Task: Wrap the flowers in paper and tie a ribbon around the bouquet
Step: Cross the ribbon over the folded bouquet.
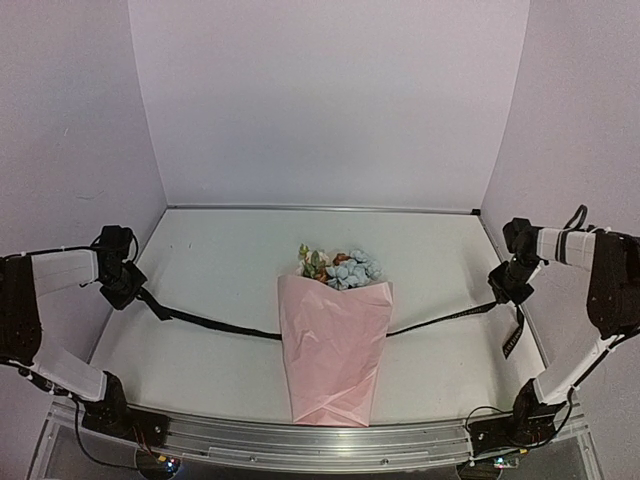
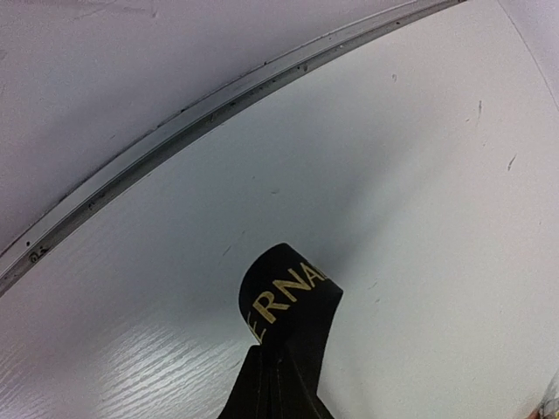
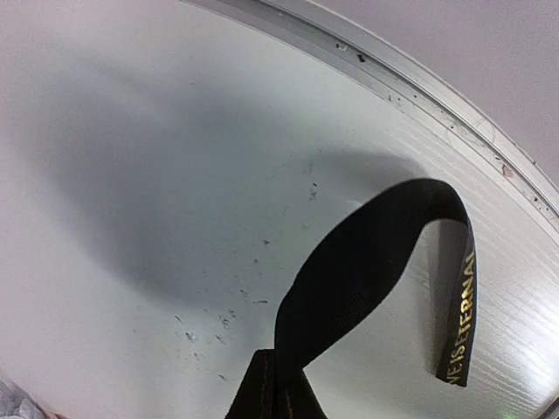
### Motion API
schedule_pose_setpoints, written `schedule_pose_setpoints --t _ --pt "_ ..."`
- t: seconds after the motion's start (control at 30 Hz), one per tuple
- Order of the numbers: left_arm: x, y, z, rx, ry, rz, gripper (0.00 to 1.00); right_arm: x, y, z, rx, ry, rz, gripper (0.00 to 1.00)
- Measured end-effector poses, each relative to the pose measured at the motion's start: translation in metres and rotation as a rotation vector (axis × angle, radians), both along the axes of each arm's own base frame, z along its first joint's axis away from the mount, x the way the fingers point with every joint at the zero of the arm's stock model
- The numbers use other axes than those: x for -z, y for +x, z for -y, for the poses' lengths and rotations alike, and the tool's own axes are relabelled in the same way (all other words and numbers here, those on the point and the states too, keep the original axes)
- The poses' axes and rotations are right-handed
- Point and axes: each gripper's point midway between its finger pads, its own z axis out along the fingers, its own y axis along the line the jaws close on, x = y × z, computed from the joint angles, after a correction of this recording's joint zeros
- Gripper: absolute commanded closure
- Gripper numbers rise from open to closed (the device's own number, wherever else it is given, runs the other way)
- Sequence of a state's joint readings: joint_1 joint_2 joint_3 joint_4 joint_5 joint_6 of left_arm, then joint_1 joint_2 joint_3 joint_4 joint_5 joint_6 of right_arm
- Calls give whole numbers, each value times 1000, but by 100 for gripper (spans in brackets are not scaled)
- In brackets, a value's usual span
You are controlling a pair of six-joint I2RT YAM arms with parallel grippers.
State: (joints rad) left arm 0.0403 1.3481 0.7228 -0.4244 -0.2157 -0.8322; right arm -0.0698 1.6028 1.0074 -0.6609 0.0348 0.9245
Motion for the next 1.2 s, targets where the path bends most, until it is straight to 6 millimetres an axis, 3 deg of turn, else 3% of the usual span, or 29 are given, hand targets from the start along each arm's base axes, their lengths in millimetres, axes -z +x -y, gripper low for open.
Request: schedule_pose_setpoints --t 0.23,0.33,0.37,0.47,0.53,0.63,0.7,0.8,0.9,1.0,1.1,1.2 --pt "-10 16 12 78 -55 65 100 0 7 -15 -25 88 15 100" --pt "-37 30 40 215 -90 178 100 0 8 -26 -47 145 20 100" --pt "-52 36 58 289 -97 230 100 0 8 -30 -56 160 22 100" --pt "-106 50 146 611 -107 385 100 -4 9 -45 -99 195 32 100" --pt "-150 49 228 873 -117 504 100 -7 10 -57 -138 214 40 100" --pt "-203 18 359 1263 -130 656 100 -11 10 -79 -203 244 46 100" --pt "-216 -18 435 1492 -143 725 100 -15 12 -91 -237 264 52 100" --pt "-195 -82 526 1793 -154 726 100 -22 15 -103 -267 299 65 100" --pt "-147 -129 583 2008 -140 657 100 -28 18 -108 -282 321 74 100" --pt "-95 -156 617 2150 -103 568 100 -36 20 -114 -305 336 79 100" --pt "-53 -167 636 2242 -66 502 100 -44 22 -120 -335 344 80 100" --pt "-35 -172 644 2301 -26 480 100 -49 23 -124 -361 349 74 100"
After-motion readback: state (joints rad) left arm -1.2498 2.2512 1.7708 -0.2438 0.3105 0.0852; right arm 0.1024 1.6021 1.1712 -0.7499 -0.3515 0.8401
